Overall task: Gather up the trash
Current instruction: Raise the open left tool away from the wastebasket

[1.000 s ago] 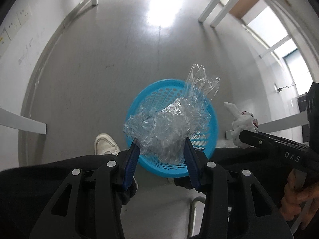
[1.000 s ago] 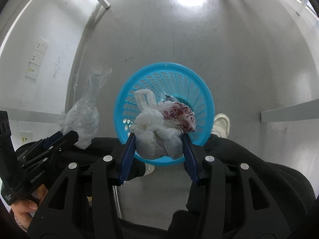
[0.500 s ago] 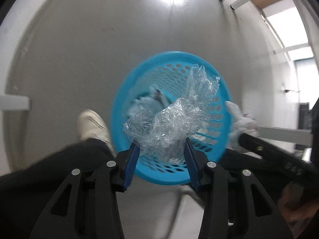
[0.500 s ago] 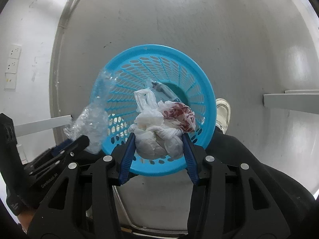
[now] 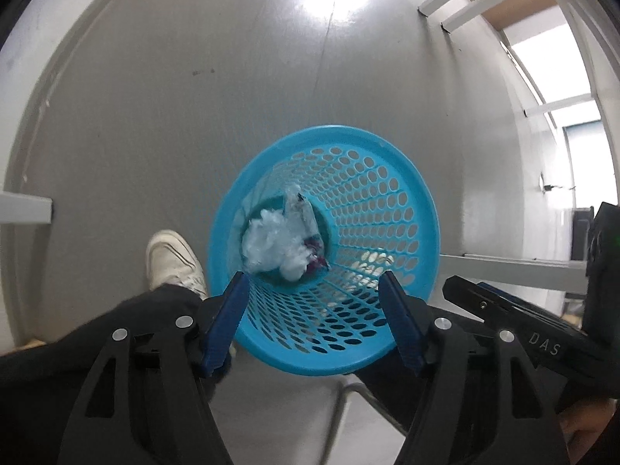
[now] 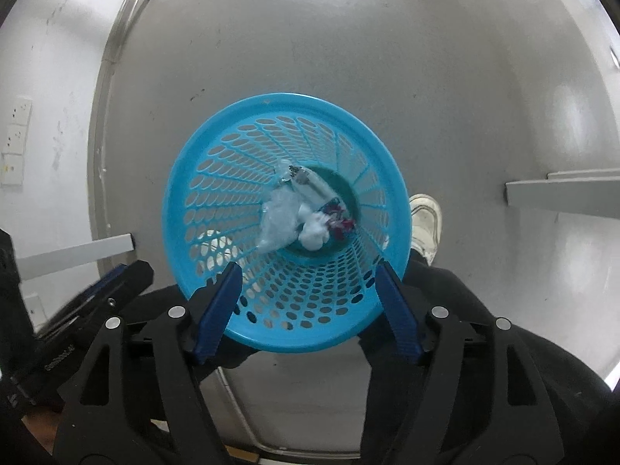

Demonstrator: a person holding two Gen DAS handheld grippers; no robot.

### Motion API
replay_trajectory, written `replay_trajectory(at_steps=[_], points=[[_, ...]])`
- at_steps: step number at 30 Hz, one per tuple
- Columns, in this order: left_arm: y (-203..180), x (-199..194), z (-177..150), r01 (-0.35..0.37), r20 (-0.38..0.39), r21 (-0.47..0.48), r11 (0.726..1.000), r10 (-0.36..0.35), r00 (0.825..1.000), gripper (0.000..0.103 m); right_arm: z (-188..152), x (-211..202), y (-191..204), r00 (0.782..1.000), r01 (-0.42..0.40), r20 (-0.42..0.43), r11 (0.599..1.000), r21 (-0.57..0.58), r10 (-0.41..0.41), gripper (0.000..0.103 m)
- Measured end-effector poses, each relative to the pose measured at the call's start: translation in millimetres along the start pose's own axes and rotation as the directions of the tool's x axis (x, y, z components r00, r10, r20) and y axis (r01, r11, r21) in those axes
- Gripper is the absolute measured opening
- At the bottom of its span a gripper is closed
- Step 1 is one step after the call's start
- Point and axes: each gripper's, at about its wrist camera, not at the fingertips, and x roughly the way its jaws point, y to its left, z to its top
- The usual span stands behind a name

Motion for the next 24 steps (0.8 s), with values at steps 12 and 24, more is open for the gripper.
replay_trajectory(at_steps=[12,24], points=[[8,-41,-12,-0.093,0.114,0.014,0.996,0.091,0.989,0.069,-18,-33,15,0.995,-0.006,0.095,0.998,-0.069,0.012,0.071],[0,-103,-41,0.022,0.24,0.084,0.996,-0.042,0.97,0.069,-61,-95,34,0.958,0.053,0.287,0.984,-0.169,-0.003,0.079]])
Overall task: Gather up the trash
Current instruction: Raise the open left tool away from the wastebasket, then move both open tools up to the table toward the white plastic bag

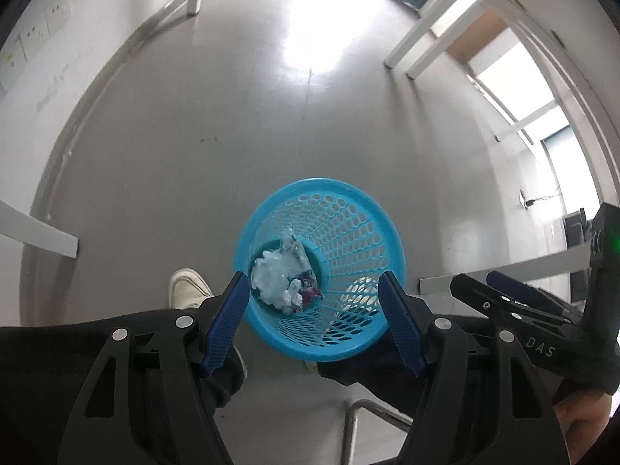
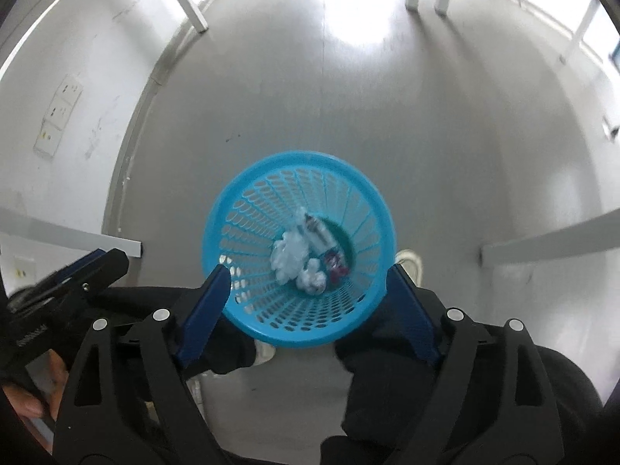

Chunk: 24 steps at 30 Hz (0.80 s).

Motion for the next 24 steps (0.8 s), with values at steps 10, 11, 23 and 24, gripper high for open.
replay_trajectory(at_steps=[10,11,23,24], points=[[-28,-54,-28,-0.067,0.151,0.156,0.986,0.043,0.988,0.069,-27,-58,12,0.994,-0.026,0.105,0.997,-0.071,0.034,0.085],[-28,-58,-30,-0.062,0.148,0.15,0.987,0.039,0.988,0.069,-30,-64,13,0.993,-0.029,0.114,0.997,-0.078,0.038,0.085],[-41,-131,-46,0.009,0.185,0.147,0.989,-0.037,0.982,0.069,-68,-142,13,0.967,-0.096,0.232,0.993,-0.066,0.109,0.085],[-43,-140,-49,0.006,0.205,0.156,0.988,-0.039,0.978,0.069,-72,-152,12,0.96,-0.102,0.254,0.993,-0.065,0.115,0.085]])
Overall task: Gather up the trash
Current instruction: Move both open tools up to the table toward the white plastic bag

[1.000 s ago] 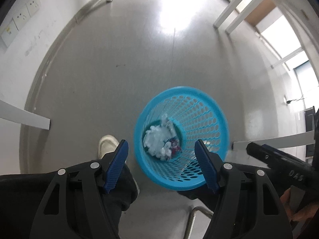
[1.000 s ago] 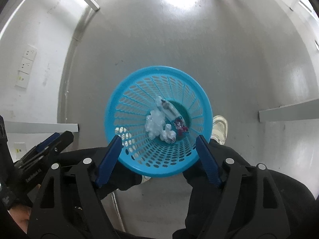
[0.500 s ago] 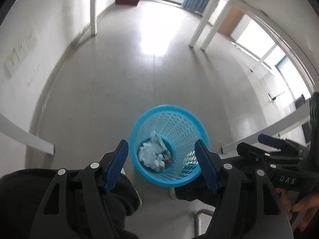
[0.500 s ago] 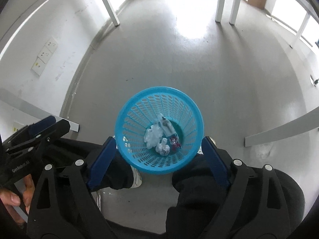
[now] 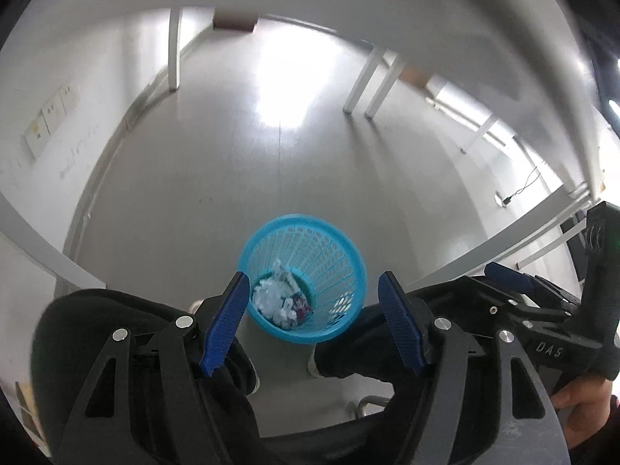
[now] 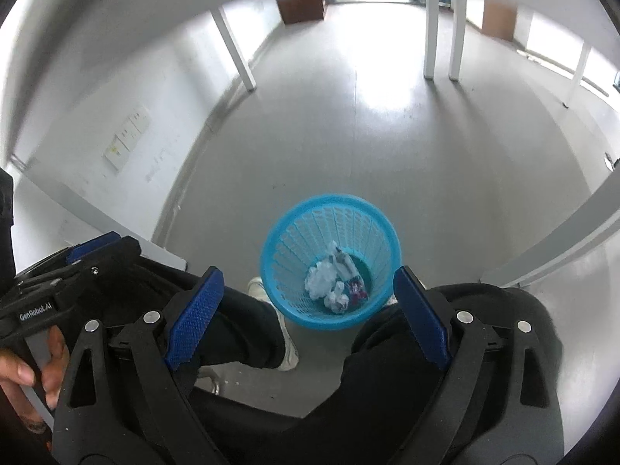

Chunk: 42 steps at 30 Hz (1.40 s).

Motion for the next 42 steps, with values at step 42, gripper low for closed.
replay_trajectory(at_steps=[42], points=[[-92,-136,114,-0.085,0.411,0.189,0.978,0.0,0.912,0.068,133,-199,-13,0.863,-0.059,0.498,0.996,-0.066,0.085,0.075]])
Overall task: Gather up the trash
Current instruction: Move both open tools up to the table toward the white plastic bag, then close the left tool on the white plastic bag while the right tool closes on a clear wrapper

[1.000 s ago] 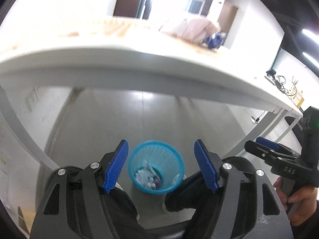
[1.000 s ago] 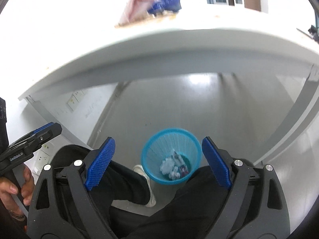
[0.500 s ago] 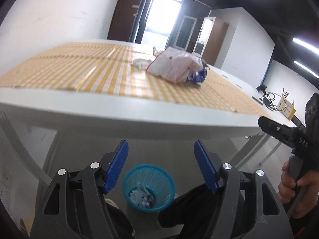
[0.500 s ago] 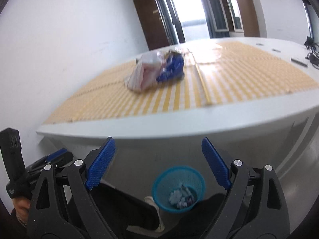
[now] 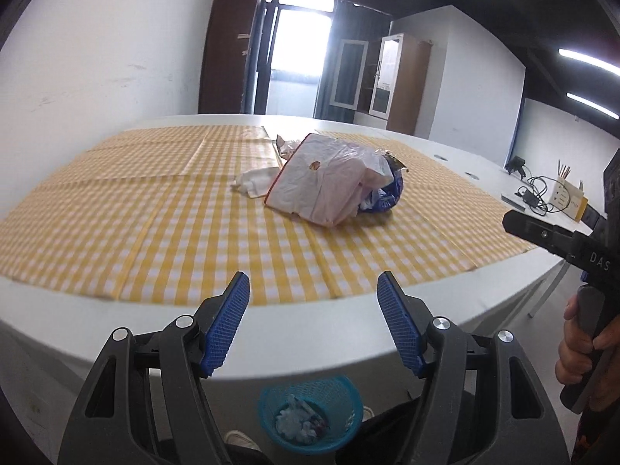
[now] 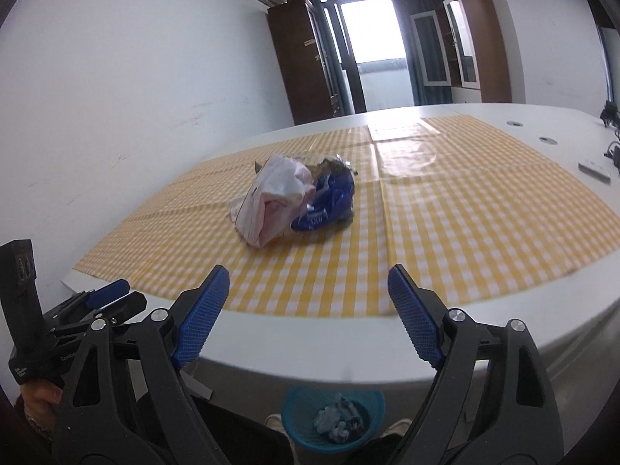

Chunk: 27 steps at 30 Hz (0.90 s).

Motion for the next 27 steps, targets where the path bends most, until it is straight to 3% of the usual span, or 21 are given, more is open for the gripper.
replay_trajectory(at_steps=[6,16,27], points=[[-9,27,23,-0.018,0.007,0.068,0.998,0.018,1.0,0.068,27,30,-7,1.0,-0.017,0.016,0.999,-0.039,0.018,0.075],[-18,84,60,-0.007,-0.075,0.099,0.995,0.015,0.997,0.069,71,98,-32,0.998,-0.005,-0.056,0.998,-0.061,0.002,0.07],[-28,138,82,-0.036,-0.149,0.166,0.986,0.061,0.987,0.071,101,160,-60,0.985,-0.07,-0.157,0.998,-0.005,0.068,0.051]])
